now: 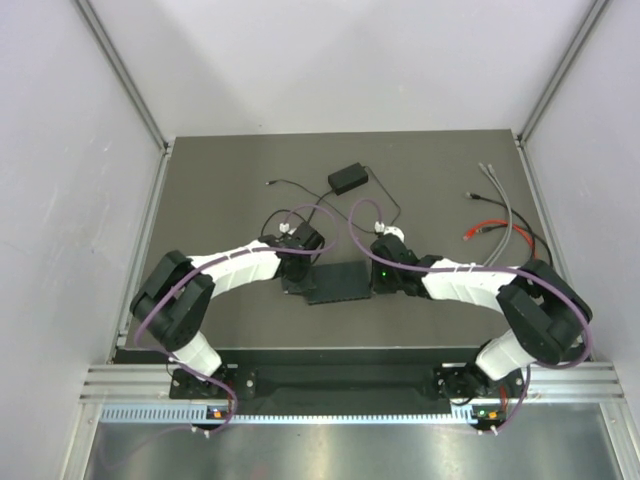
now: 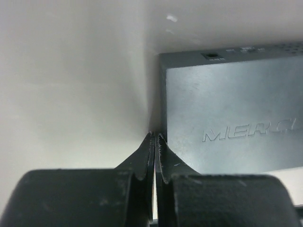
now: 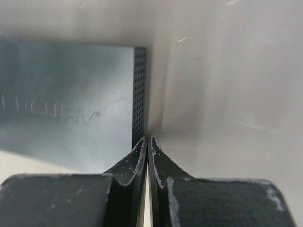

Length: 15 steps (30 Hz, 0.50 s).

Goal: Pull the plug from the switch port

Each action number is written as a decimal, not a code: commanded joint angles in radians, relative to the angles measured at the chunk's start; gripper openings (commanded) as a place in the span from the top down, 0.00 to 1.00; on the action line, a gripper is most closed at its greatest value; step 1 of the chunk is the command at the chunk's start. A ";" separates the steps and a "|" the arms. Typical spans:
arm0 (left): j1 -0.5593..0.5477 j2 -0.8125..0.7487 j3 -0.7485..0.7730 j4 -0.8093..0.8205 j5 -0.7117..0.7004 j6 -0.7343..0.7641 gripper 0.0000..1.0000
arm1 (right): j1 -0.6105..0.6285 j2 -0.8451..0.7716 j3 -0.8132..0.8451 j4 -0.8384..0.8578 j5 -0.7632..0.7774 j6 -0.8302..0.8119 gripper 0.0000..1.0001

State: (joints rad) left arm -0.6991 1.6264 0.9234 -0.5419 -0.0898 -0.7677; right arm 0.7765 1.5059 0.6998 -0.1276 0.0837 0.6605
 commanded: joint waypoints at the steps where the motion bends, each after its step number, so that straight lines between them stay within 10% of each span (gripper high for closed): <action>1: -0.069 0.059 0.026 0.155 0.202 -0.108 1.00 | -0.002 -0.041 0.006 0.102 -0.058 -0.039 0.98; 11: -0.066 -0.023 0.078 -0.004 -0.079 -0.114 0.99 | -0.056 -0.177 -0.005 -0.068 0.056 -0.150 0.86; 15: -0.066 -0.131 0.084 -0.081 -0.198 -0.131 0.85 | -0.056 -0.306 0.006 -0.191 0.166 -0.206 0.52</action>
State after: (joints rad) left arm -0.7612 1.6127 0.9642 -0.5766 -0.1738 -0.8623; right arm 0.7300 1.3014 0.6750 -0.2344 0.1680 0.5224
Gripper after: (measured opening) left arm 0.118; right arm 0.395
